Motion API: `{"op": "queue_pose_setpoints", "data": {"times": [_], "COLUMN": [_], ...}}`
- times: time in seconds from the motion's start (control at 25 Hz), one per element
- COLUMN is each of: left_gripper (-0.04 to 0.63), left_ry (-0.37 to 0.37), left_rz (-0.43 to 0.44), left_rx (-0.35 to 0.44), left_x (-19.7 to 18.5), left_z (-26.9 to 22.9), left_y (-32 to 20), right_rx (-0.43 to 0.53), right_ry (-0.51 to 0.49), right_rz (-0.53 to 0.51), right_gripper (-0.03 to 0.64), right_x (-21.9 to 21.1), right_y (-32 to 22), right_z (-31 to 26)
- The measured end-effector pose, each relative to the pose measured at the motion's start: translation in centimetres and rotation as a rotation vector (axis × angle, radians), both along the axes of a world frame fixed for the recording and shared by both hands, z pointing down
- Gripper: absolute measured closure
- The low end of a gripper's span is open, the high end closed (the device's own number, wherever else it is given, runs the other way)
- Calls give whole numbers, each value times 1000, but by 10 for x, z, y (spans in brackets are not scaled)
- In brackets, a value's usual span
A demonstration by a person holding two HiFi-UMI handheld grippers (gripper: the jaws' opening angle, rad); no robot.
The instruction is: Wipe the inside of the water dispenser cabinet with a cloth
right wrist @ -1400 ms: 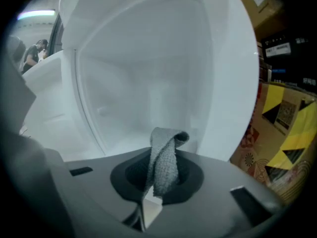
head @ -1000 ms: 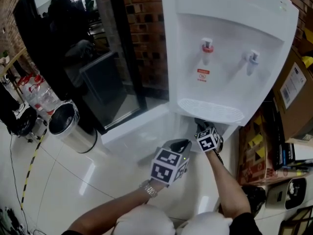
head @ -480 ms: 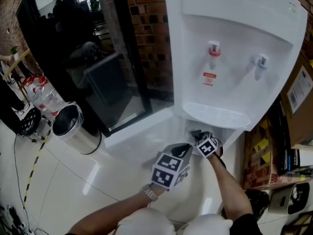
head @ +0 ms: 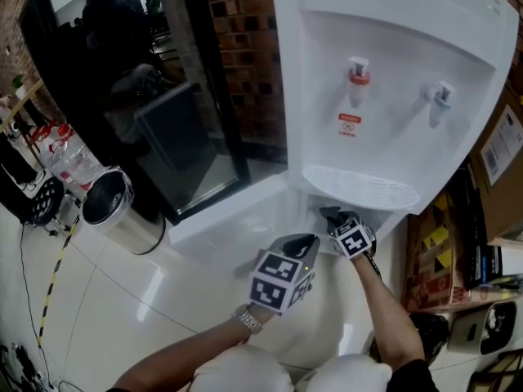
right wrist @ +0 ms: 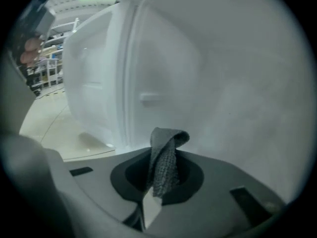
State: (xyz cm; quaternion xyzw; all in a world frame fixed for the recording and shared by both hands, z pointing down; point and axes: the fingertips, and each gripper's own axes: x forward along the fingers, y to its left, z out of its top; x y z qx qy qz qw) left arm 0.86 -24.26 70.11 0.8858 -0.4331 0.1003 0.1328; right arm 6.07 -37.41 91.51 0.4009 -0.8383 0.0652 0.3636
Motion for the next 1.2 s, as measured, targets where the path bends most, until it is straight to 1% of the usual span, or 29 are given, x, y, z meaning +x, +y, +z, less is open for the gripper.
{"op": "queue_pose_setpoints", "data": {"times": [0.08,0.12,0.2,0.28,0.36,0.4,0.52,0.64,0.72,0.76,0.84,0.92,0.96,1.0,1.08,1.2], "left_gripper": [572,572,572,572,572,572,572,572,572,572,572,572,572,572,572,572], "left_ry": [-3,-5,-2,1,0,-1,3,9,14,17,20,18,16,13,3,-13], "left_rz": [3,2,-3,-8,-7,-7,-9,-12,-14,-14,-11,-9,-10,-11,-12,-19], "left_rx": [-1,0,3,2,2,3,4,3,4,5,9,12,13,13,12,15], "left_x": [-1,-2,-6,-9,-10,-10,-10,-8,-7,-6,-5,-6,-7,-8,-10,-17], "left_z": [1,1,1,1,1,0,0,0,-1,-2,-4,-6,-6,-6,-6,-6], "left_y": [0,-1,-1,-1,-1,-1,-2,-2,-2,-1,-1,-1,-1,-1,0,0], "right_rx": [46,55,40,6,-39,-66,-129,-150,-130,-111,-57,-12,-8,-15,-52,-110], "right_ry": [-34,-38,-13,25,38,33,18,-5,-22,-36,-59,-48,-37,-27,-13,-7], "right_rz": [135,179,228,251,257,243,142,33,15,33,113,212,254,284,306,281], "right_gripper": [597,595,597,597,595,595,595,597,595,597,597,597,595,595,597,595], "right_x": [18,22,29,34,35,31,5,-23,-29,-26,-9,17,28,36,42,31], "right_y": [-21,-27,-32,-32,-29,-25,-8,9,9,5,-10,-25,-29,-31,-29,-23], "right_z": [-16,-19,-7,12,27,34,48,44,32,24,7,-3,-1,5,23,46]}}
